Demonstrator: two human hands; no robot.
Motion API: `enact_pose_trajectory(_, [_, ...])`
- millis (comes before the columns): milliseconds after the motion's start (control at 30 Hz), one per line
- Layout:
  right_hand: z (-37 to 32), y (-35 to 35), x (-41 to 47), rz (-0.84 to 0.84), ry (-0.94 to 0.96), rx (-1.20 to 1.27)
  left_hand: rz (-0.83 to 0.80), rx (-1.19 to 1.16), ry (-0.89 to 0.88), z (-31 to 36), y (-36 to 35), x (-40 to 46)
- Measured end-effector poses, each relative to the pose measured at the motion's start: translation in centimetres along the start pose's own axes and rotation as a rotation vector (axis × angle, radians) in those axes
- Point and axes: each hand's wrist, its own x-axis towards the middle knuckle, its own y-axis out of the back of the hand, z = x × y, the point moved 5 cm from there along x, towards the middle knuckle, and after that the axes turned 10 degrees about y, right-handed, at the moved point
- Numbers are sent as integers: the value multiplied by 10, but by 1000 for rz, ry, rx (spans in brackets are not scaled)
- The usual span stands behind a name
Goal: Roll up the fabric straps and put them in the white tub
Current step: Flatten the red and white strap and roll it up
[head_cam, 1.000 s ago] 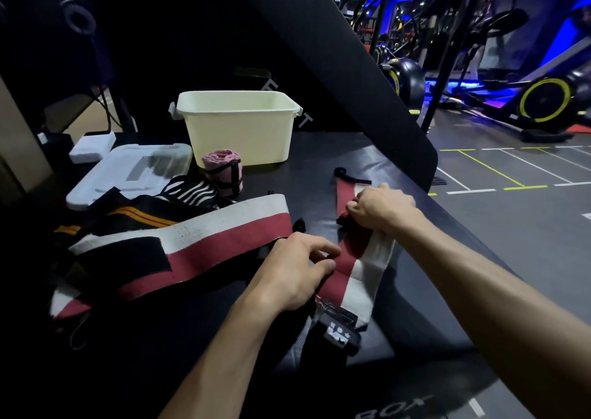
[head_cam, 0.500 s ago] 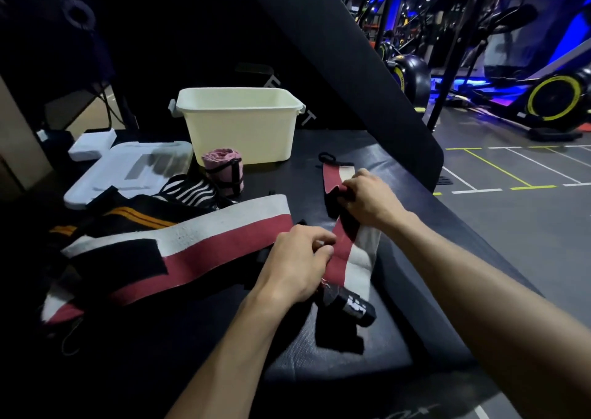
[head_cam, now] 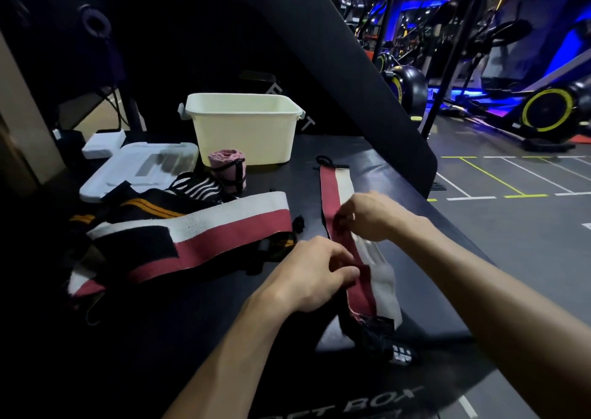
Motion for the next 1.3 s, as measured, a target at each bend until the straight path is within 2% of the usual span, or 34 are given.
enact_pose_trajectory(67, [-3,-14,-7,-222,50,42,33,27,-27,1,7,-8])
enact_pose_trajectory(133, [-2,-30,-14,-338,22,168,137,48,-40,-4,22,-14])
enact_pose_trajectory(233, [-2,-46,-24,-370,-6,172,371,37,-66,-21,56,-29])
enact_pose_trajectory(333, [-5,-40,-31,-363,-9,67,621,231,-9,-42,94,-54])
enact_pose_trajectory(367, [-7,-30,-32,-323,13,14,657,329,68,-53,104,-64])
enact_pose_trajectory(433, [-15,-8,-30,-171,66,-33,627,472,251,-78,120,-81])
enact_pose_trajectory(500, [-31,12,-29,-28,139,64,576,545,391,-102,128,-94])
enact_pose_trajectory(567, [-58,28,-33,45,233,153,582,526,428,-114,135,-101])
enact_pose_trajectory(733, [-118,41,-49,210,417,228,859,263,213,-112,152,-109])
enact_pose_trajectory(900, [-152,49,-65,399,551,355,1034,118,-8,-86,157,-121])
enact_pose_trajectory(1100, [-170,64,-52,615,587,418,978,28,-151,-61,147,-119])
enact_pose_trajectory(1200, [-162,80,-49,695,511,669,937,-51,-84,-67,149,-119])
enact_pose_trajectory(1300, [-149,99,-45,722,441,763,904,-99,37,-79,152,-121])
